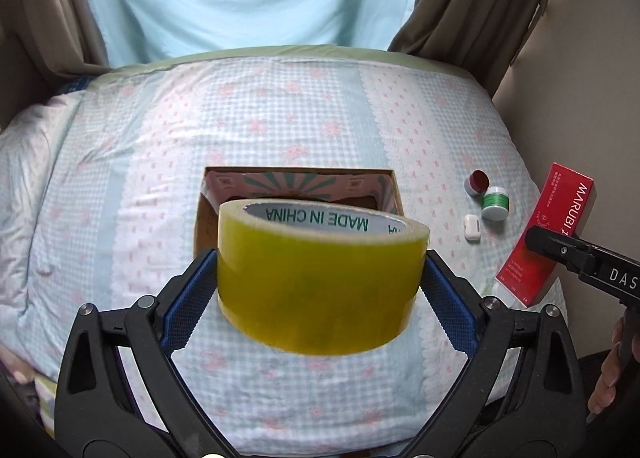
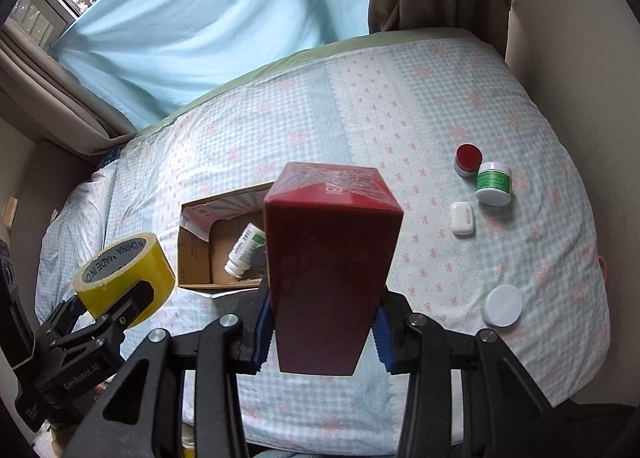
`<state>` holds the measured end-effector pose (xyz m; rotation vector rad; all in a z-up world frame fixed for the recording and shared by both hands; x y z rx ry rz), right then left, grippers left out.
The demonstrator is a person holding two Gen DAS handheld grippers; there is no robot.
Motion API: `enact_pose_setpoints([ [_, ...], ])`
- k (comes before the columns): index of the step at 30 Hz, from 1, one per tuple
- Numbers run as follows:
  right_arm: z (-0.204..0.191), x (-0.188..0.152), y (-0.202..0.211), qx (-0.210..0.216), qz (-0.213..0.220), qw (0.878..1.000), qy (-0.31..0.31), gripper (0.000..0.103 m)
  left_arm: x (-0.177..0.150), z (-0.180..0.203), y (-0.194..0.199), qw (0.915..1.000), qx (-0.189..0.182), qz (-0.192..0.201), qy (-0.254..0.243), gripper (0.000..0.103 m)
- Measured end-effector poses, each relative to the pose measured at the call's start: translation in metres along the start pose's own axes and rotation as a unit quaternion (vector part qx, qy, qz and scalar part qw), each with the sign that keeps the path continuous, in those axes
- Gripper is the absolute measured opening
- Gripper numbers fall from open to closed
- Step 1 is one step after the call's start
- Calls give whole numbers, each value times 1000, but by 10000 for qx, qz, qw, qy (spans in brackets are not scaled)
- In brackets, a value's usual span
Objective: Organize rigid objects
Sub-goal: 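Carry the tape roll and red box over the cardboard box and release both inside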
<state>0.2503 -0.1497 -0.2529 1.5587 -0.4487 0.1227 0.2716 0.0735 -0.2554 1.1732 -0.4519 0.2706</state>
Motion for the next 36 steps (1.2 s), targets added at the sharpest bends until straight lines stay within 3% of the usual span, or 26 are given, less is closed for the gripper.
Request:
enact_pose_setpoints([
  [7,-78,3,-2,46,4,10000,-44,39,28,-65,8,9998,-24,-169,-109,95],
  [14,-128,10,-30,-2,-196,9994,298,38,45,-94,-21,9992,-252,-299,-5,94],
  [24,-137,19,-115,-209,-786,9940,733,38,61,-114,-104,9964,-257,-796,152,93],
  [36,-121,26,-205,-401,-1384,9845,996,38,44,-140,-202,9855,-43,-1678,238,93],
])
Point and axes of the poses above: each gripper's, at about its wrist camera, not at the fingertips, and y roughly against the way its jaws point, z to its right, x to its top, the point moved 5 cm from there along -y, roughly the way its jaws point, and after that the axes turned 14 degrees about -x, right-handed, at the moved point
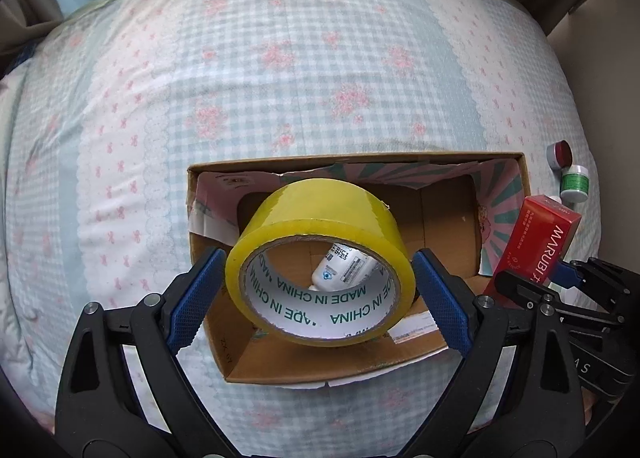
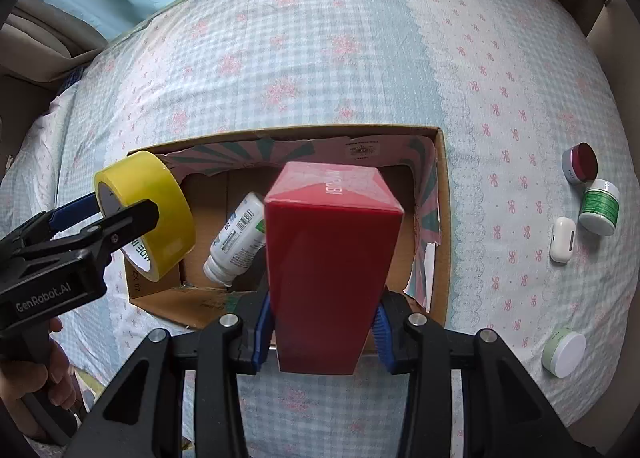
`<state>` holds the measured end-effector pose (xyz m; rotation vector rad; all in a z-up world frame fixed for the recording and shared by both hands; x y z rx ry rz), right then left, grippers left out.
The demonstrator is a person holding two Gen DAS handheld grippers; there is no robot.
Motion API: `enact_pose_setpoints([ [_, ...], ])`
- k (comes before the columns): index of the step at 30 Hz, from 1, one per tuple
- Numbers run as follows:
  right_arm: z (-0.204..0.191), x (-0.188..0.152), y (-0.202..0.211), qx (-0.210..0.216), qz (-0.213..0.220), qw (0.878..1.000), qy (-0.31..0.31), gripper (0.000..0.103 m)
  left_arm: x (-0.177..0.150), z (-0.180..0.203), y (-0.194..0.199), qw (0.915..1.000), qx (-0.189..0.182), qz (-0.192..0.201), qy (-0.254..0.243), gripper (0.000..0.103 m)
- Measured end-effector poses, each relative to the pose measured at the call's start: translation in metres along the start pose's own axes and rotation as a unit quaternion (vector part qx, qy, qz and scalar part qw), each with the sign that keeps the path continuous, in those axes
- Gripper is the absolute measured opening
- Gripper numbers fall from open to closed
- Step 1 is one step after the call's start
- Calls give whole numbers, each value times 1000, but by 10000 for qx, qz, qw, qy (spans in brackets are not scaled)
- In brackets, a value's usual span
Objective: Organize rigid objects
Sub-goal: 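Carry the tape roll and red box over the cardboard box and release both inside, then lift both tools up away from the box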
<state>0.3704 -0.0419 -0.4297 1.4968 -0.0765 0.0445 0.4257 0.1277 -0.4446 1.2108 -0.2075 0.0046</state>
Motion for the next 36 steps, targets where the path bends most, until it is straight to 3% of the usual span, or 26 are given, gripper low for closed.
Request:
enact_pose_setpoints([
  [10,-9,9,-37,-1,-333,9988,350,39,14,2,-27,9980,192,-464,-380,93],
  [11,-12,9,-40,26,-365,9983,446,39,14,2,-28,9975,251,-514,-405,95],
  [12,-14,8,-42,41,-371,9979,522,40,14,2,-27,9973,336,-497,-431,103],
  [14,-16,6,-44,-23,-310,9978,590,71,16,2,-20,9974,406,-375,-456,103],
  [15,-15,5,-43,2,-259,9980,573,103,16,1,-17,9978,354,-370,-427,103],
  [18,-14,-2,-44,216,-242,9982,496,103,12,-3,-16,9982,270,-442,-297,103],
  [25,-7,-17,-43,180,-230,9990,344,103,-4,-7,-7,9985,307,-415,-164,103],
  [36,-7,-25,-4,19,73,9988,475,103,-18,-4,35,9984,533,-97,-159,103],
])
Point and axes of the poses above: each gripper's, at about its wrist camera, not at the fingertips, and y roughly against the way its jaws point, z to its right, x to its top, the point moved 5 cm from there along -y, roughly the way its jaws point, and after that the axes turned 14 degrees about -x, right-handed, at the moved point
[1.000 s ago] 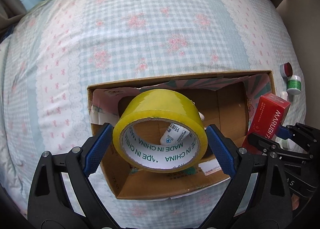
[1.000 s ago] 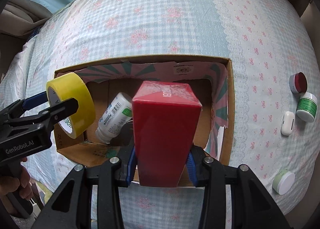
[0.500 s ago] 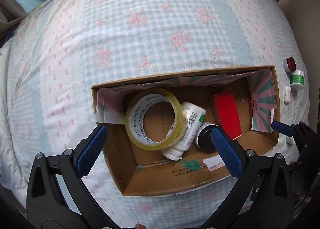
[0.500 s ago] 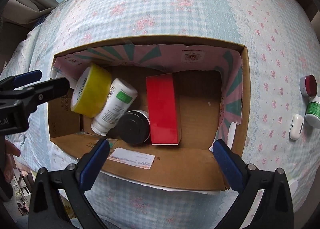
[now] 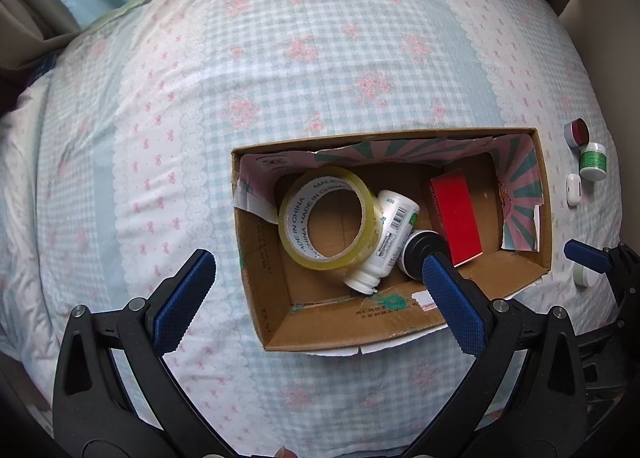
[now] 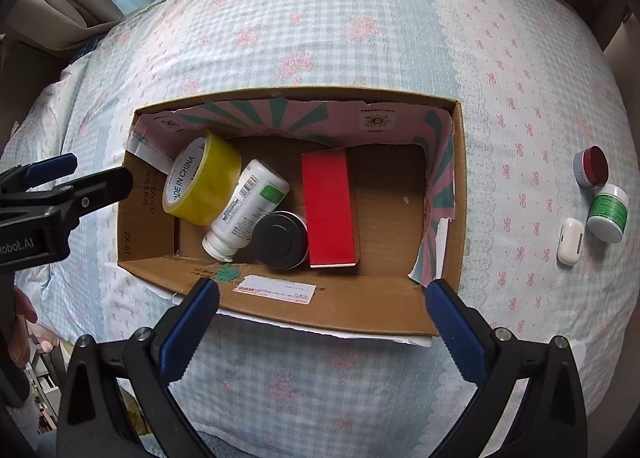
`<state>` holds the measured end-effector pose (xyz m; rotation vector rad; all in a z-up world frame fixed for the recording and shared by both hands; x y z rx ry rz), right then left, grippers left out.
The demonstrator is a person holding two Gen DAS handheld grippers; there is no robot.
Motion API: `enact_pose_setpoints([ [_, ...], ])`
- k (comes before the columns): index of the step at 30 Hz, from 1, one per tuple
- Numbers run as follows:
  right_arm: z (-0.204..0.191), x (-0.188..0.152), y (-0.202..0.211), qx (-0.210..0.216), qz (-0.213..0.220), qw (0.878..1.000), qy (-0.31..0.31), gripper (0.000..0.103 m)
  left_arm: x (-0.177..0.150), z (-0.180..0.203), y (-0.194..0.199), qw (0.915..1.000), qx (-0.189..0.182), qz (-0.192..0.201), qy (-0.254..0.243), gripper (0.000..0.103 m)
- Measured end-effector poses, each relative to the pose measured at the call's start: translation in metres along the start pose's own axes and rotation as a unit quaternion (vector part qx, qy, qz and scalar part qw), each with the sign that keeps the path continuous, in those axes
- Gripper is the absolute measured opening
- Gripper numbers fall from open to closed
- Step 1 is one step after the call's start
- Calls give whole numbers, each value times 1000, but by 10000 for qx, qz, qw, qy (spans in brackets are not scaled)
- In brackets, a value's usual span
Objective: Organize rigid objects
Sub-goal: 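Lift both tools up away from the box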
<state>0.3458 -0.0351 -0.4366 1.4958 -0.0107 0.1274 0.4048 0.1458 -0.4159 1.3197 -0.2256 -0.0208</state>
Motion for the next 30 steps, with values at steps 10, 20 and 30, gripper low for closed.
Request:
enact_pose_setpoints([
  [10,-9,-24,51,-109,375,9992,25,103,-40,5,52,9992,135,376,22,103],
  [20,1,-77,109,-148,773,9957,-482,103,-107,13,101,9972,122,734,-45,103],
  [30,60,-148,161,-478,1108,9791,-1634,103,-133,69,120,9912,-738,1021,-409,103],
])
Point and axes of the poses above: each gripper's, at about its wrist camera, not at the fingertips, and y roughly against the way its jaws point, z to its right, x to its top, the point moved 5 cm from there along -y, roughly the way its jaws point, and after that the axes turned 14 degrees about -x, right-handed, at the moved point
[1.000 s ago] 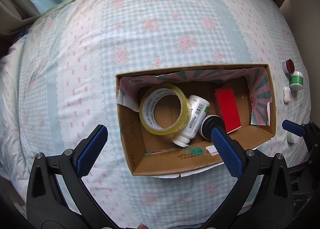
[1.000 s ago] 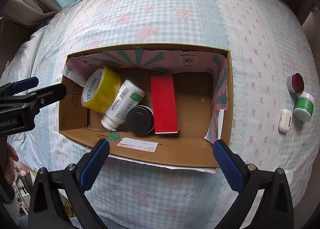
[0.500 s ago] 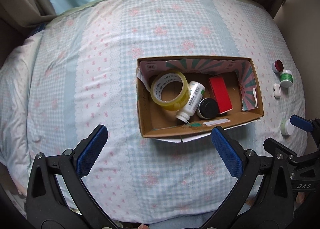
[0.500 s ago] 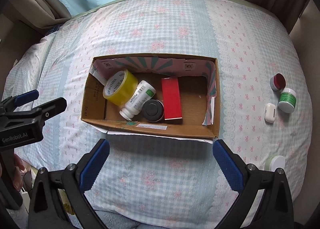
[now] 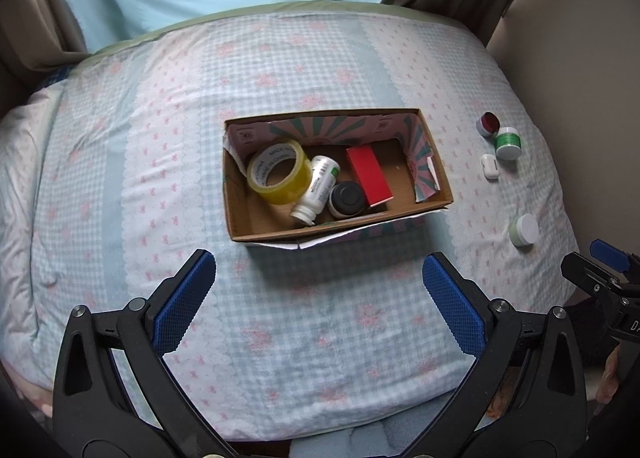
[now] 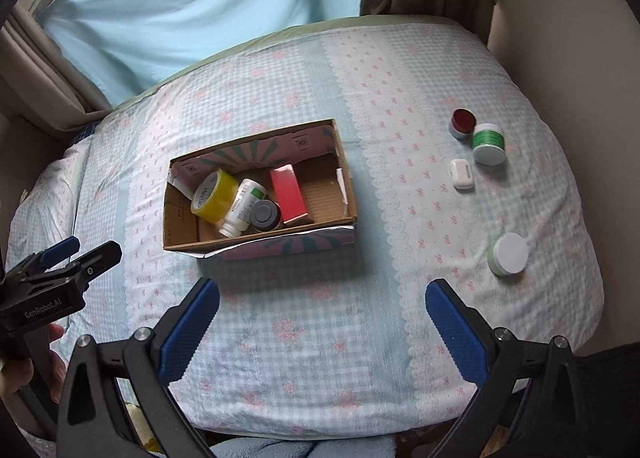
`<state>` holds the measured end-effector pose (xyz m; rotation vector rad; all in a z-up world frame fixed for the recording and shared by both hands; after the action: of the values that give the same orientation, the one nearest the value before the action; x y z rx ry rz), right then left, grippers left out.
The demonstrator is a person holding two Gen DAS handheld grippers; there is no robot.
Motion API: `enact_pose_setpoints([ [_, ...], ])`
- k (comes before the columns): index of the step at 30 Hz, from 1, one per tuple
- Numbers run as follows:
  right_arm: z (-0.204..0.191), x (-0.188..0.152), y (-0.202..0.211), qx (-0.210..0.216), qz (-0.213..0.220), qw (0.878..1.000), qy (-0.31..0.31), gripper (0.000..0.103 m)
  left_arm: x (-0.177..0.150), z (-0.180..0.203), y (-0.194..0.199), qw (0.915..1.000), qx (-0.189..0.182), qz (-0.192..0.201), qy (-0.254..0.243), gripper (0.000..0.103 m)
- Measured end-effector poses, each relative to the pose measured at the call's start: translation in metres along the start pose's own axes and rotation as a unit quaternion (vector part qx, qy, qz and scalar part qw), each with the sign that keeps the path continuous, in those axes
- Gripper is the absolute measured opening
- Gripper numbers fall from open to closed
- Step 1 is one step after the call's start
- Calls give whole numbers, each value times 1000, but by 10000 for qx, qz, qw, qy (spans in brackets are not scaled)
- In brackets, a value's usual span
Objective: Organize rigid objects
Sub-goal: 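Lift both tools up away from the box, then grasp the white earbud case with the left tool while the right tool grasps the green-labelled jar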
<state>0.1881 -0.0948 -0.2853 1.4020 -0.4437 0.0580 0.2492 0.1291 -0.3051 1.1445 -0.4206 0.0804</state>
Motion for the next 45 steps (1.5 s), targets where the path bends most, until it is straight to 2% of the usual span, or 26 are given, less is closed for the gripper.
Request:
enact_pose_setpoints([
  [7,84,-24,22,-316,1,9959,-847,103,-7,48,-22,9993,-262,-66,-243,103],
  [11,127,-31,27,-274,77,9913,-1287,103,-7,76,-34,9986,-275,-153,-416,103],
  [16,174,-25,21,-156,128,9871,-1586,103,3,113,-48,9986,-191,-128,-476,103],
  [20,211,-8,9,40,173,9865,-1628,103,13,150,-68,9991,-63,-63,-410,103],
  [28,277,61,-50,617,29,9924,-1065,103,30,235,-140,9998,184,-73,-80,103],
  [32,300,100,-90,836,-140,9927,-864,103,37,261,-181,9992,300,-237,70,103],
  [38,309,146,-151,1111,-438,9903,-710,103,49,280,-236,9985,309,-359,272,103],
  [45,305,176,-227,1365,-794,9851,-688,103,72,294,-321,9987,236,-355,289,103],
])
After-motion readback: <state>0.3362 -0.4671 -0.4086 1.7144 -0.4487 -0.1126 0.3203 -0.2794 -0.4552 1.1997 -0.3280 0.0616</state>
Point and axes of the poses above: each gripper's, at about its wrist camera, not at the fingertips, and y roughly against the way its jaws point, z to its right, x to its top, the point moved 5 cm from there along -y, roughly the way its jaws point, and after that the axes turned 14 degrees about -x, right-handed, at the moved point
